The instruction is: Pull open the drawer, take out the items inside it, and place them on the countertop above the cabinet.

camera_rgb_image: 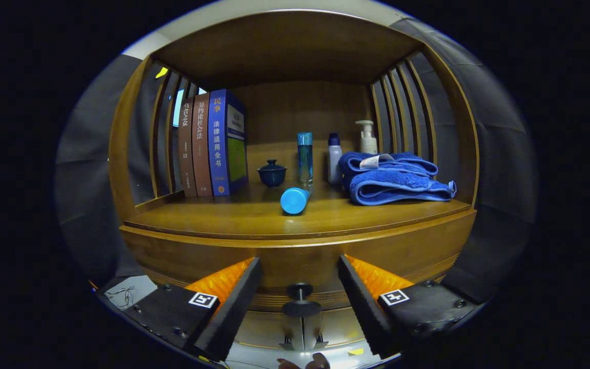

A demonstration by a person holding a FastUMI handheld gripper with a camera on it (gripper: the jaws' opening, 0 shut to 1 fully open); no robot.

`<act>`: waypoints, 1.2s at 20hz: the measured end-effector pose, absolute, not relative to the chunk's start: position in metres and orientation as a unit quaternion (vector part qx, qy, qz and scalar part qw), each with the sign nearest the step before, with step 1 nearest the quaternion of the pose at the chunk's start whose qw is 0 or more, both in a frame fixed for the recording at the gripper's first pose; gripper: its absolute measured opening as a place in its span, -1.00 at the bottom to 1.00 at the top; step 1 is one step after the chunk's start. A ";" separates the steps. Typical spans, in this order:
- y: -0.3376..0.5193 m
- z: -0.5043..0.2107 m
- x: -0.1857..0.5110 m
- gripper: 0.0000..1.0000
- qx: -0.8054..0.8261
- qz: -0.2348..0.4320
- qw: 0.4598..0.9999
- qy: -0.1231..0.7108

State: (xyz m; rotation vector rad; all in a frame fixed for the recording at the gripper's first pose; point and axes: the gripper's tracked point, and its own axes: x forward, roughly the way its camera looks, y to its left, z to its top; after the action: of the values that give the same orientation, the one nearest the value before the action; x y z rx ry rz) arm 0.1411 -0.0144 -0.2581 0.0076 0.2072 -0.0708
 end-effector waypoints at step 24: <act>0.043 -0.025 0.017 0.96 -0.062 0.001 0.997 -0.037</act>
State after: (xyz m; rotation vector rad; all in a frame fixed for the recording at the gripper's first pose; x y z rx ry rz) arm 0.0169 0.0426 -0.0251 -0.1245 -0.0731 0.0021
